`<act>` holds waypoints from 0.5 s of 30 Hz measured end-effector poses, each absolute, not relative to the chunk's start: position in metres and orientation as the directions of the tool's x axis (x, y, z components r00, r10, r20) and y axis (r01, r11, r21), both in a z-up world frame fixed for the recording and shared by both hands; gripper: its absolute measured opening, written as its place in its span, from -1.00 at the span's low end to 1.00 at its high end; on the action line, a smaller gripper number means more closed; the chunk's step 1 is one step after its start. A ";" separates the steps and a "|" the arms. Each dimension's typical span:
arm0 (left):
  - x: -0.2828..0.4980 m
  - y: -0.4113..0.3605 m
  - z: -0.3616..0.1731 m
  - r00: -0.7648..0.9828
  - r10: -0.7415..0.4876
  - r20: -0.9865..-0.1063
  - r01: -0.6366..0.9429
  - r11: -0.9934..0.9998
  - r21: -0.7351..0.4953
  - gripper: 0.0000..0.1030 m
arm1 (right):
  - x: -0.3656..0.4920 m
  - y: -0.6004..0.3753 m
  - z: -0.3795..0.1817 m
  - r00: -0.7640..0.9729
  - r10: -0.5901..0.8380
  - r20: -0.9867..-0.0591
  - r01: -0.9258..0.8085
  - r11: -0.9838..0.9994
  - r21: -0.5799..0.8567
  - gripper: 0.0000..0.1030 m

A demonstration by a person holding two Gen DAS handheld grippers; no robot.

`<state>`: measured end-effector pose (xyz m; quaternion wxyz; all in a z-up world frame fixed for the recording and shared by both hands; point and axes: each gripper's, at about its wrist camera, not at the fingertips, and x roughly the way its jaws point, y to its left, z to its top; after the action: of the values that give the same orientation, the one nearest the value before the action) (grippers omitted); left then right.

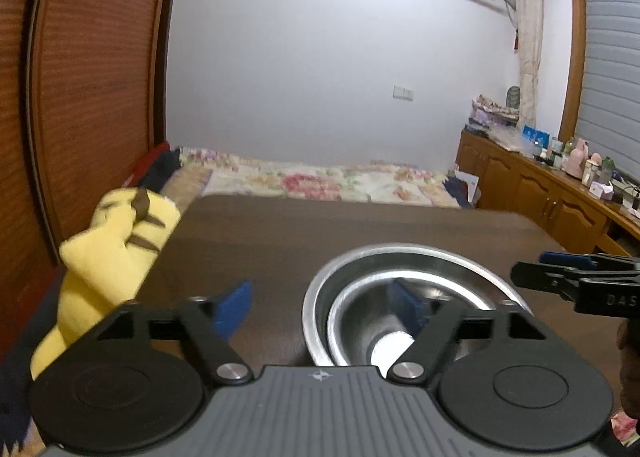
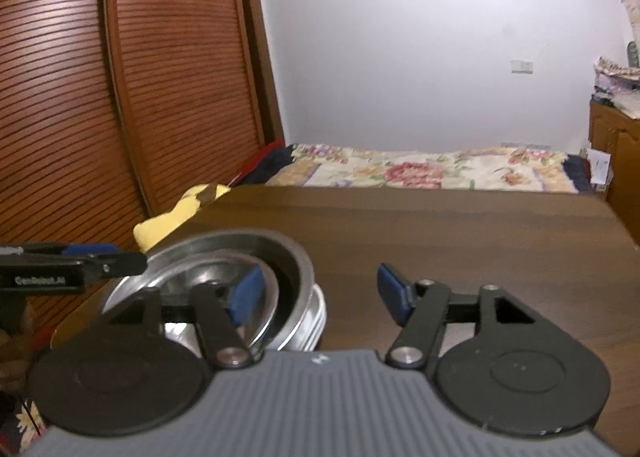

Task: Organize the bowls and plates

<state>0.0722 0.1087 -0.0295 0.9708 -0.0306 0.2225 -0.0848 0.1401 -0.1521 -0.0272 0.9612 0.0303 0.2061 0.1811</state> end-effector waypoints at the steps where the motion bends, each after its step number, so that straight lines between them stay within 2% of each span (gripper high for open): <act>1: 0.072 0.107 -0.027 0.892 -0.176 -0.416 0.152 0.984 -0.090 0.68 | 0.138 -0.154 -0.025 0.857 0.354 -0.374 -0.329 0.935 0.130 0.58; 2: 0.070 0.105 -0.023 0.897 -0.175 -0.405 0.154 0.984 -0.083 0.71 | 0.137 -0.156 -0.023 0.866 0.347 -0.361 -0.324 0.938 0.126 0.74; 5: 0.067 0.098 -0.015 0.907 -0.185 -0.378 0.166 0.983 -0.082 0.85 | 0.130 -0.162 -0.016 0.886 0.330 -0.326 -0.311 0.944 0.109 1.00; 9: 0.062 0.087 -0.006 0.917 -0.202 -0.345 0.187 0.979 -0.075 1.00 | 0.125 -0.168 -0.010 0.902 0.308 -0.302 -0.289 0.951 0.107 1.00; 15: 0.061 0.068 0.005 0.920 -0.202 -0.336 0.195 0.979 -0.056 1.00 | 0.116 -0.178 -0.004 0.932 0.236 -0.276 -0.223 0.972 0.077 1.00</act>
<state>0.0605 0.0684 0.0051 0.9797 -0.0106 0.1725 -0.1014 0.1156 -0.1784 -0.0037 0.9825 0.0220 0.1433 0.1168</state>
